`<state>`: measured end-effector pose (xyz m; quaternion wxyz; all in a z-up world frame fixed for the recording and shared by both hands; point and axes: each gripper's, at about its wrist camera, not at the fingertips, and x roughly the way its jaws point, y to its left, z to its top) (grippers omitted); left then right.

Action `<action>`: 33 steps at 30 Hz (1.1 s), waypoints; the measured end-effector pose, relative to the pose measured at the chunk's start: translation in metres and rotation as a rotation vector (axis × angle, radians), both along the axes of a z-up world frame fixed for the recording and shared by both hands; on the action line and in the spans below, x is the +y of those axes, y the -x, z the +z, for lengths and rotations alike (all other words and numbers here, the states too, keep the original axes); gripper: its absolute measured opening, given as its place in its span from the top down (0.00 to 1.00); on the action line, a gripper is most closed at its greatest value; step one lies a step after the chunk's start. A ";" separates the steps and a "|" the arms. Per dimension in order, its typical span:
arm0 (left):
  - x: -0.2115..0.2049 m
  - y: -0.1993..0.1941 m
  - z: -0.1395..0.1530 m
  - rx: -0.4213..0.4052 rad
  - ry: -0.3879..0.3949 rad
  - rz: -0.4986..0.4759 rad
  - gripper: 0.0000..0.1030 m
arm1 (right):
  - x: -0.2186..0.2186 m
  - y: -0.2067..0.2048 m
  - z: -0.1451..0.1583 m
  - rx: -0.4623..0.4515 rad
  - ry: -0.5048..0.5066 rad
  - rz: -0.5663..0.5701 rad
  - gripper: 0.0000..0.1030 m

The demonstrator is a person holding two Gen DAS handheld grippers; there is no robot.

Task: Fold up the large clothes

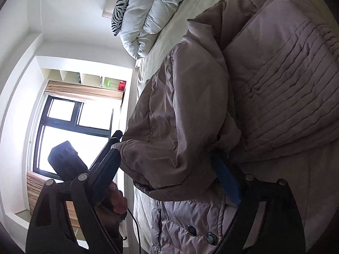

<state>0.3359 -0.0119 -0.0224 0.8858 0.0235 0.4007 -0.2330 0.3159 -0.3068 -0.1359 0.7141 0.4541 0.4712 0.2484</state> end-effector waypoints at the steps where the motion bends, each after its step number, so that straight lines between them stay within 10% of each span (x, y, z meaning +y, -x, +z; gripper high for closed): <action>1: 0.001 -0.001 -0.009 0.011 0.001 0.013 0.27 | 0.004 -0.004 0.000 0.003 0.033 0.013 0.43; 3: 0.003 -0.003 -0.024 0.033 0.028 0.041 0.28 | 0.008 -0.012 0.003 -0.006 0.107 0.017 0.73; 6: 0.006 -0.006 -0.033 0.027 0.097 0.087 0.28 | -0.002 -0.016 0.026 -0.083 0.187 -0.036 0.87; 12: -0.012 -0.019 -0.043 0.014 0.164 0.103 0.29 | -0.033 -0.019 0.069 -0.190 0.254 -0.107 0.89; 22: -0.005 0.001 -0.050 -0.007 0.105 0.117 0.29 | -0.013 0.009 0.039 -0.064 0.262 -0.047 0.88; 28: 0.003 0.022 -0.052 -0.080 0.115 0.156 0.29 | 0.041 0.022 0.077 -0.153 0.509 0.080 0.88; 33: 0.009 -0.005 -0.078 0.073 0.204 0.177 0.29 | 0.071 0.008 0.045 -0.092 0.665 0.144 0.88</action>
